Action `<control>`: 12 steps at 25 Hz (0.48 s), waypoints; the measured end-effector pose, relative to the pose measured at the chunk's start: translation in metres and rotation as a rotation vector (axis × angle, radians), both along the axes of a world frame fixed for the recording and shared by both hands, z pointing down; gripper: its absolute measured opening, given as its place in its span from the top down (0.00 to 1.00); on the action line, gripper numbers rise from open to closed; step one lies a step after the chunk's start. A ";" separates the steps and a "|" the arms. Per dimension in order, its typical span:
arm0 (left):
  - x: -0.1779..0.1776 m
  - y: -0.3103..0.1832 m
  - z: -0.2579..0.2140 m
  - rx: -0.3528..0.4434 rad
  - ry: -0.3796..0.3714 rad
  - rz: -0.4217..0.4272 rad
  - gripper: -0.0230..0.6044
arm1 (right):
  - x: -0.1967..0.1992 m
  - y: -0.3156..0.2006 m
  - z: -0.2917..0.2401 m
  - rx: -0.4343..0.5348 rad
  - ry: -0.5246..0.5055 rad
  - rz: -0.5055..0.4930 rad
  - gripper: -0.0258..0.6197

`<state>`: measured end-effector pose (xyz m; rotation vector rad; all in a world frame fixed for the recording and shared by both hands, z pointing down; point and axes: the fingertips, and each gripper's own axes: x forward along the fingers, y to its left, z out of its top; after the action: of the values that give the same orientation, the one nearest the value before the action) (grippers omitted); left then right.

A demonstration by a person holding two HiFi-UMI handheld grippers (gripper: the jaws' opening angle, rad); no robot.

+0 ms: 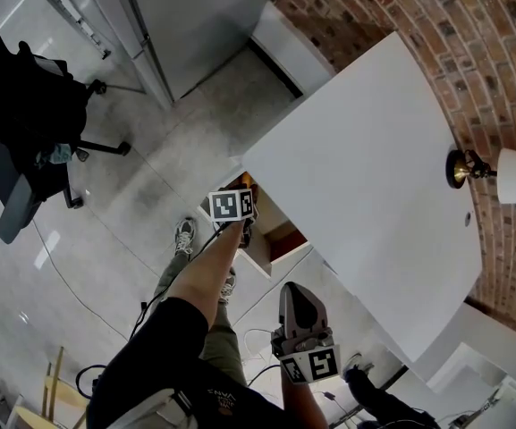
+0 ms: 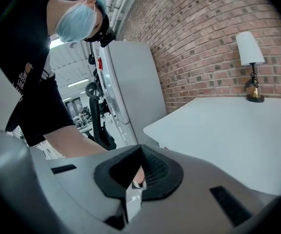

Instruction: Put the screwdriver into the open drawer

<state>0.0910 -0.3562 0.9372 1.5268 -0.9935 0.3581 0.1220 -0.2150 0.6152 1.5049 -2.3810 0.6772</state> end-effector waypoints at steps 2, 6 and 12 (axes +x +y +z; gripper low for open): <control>-0.001 -0.001 -0.004 0.022 0.004 0.007 0.81 | -0.001 -0.001 -0.001 0.004 0.002 -0.001 0.96; -0.005 -0.002 -0.015 0.071 -0.002 0.011 0.81 | -0.003 -0.001 -0.006 0.010 -0.011 0.000 0.96; -0.011 0.001 -0.034 0.124 0.011 0.040 0.81 | -0.001 0.006 -0.018 0.029 -0.024 0.006 0.96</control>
<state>0.0798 -0.3555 0.9029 1.6607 -0.9934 0.3207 0.1206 -0.2088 0.5976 1.5246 -2.4153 0.6690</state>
